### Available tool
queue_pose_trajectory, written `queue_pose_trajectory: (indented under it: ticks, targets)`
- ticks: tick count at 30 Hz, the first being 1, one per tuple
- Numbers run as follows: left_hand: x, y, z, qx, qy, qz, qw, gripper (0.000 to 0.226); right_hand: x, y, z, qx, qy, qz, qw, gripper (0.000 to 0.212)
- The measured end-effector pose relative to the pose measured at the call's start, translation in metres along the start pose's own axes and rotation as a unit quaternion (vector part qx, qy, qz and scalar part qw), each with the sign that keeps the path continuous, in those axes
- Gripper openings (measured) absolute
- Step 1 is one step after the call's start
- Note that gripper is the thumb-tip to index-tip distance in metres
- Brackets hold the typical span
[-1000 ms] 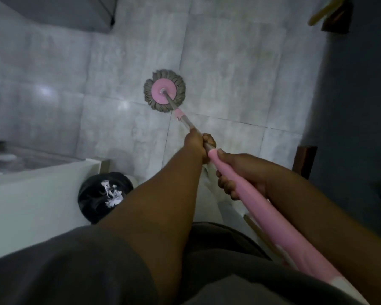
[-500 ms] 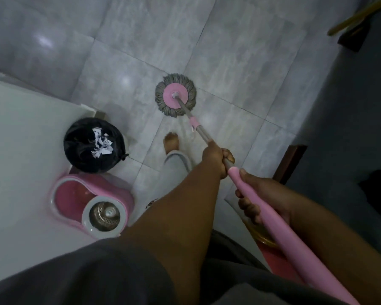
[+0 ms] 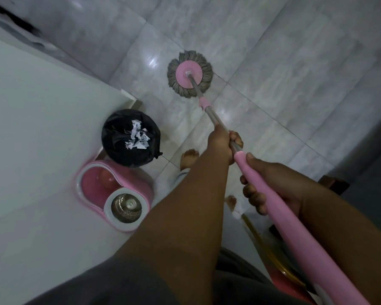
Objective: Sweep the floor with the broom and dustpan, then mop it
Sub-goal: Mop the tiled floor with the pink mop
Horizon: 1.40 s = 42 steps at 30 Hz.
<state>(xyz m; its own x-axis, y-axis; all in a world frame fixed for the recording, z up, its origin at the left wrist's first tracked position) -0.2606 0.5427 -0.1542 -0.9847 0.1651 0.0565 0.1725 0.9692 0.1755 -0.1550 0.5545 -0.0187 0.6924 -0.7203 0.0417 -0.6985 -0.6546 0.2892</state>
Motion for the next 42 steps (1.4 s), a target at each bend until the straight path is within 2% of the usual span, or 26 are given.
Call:
queue_pose_trajectory:
  ticks: [10,13,16,18,21,25,31,37,40,42]
  targets:
    - [0.157,-0.066,0.019,0.029,0.043,-0.107,0.993,0.041,-0.110,0.115,0.067,-0.039,-0.032,-0.087,0.995,0.047]
    - [0.175,-0.089,0.019,0.031,0.052,-0.099,0.993,0.044,-0.113,0.139,0.078,-0.043,-0.030,-0.091,0.994,0.047]
    - [0.164,-0.097,0.016,0.041,0.058,-0.076,0.995,0.047,-0.098,0.139,0.078,-0.034,-0.038,-0.082,0.995,0.048]
    - [0.139,-0.097,0.015,0.039,0.042,-0.104,0.993,0.049,-0.077,0.127,0.072,-0.023,-0.058,-0.074,0.995,0.047]
    - [0.086,-0.096,0.010,0.034,0.034,-0.088,0.995,0.048,-0.031,0.102,0.059,0.000,-0.074,-0.066,0.995,0.048]
    - [-0.013,-0.098,-0.003,0.028,0.006,-0.027,0.999,0.047,0.062,0.053,0.035,0.043,-0.069,-0.058,0.995,0.053]
    - [-0.167,-0.097,-0.040,-0.003,-0.026,0.081,0.996,0.044,0.211,-0.018,0.003,0.059,-0.065,0.035,0.996,0.057]
    - [-0.323,-0.102,-0.065,-0.018,-0.075,0.256,0.964,0.047,0.358,-0.064,-0.024,0.043,-0.053,0.191,0.979,0.061]
    - [-0.381,-0.110,-0.078,-0.027,-0.103,0.327,0.939,0.041,0.413,-0.072,-0.035,0.005,-0.055,0.293,0.954,0.061]
    - [-0.406,-0.116,-0.082,-0.035,-0.126,0.360,0.924,0.042,0.439,-0.075,-0.038,0.023,-0.057,0.333,0.941,0.060]
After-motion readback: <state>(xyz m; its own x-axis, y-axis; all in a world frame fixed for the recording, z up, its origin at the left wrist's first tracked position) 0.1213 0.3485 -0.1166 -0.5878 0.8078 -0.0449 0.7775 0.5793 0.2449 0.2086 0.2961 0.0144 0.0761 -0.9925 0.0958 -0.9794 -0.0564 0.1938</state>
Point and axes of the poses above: each hand's wrist, its own z-axis towards the middle knuckle, its own y-axis out of the palm, x = y × z, the point moved 5 cm from there along z, towards the middle knuckle, and after that the axes turned 1 degree about -z, right-handed, at the moved point
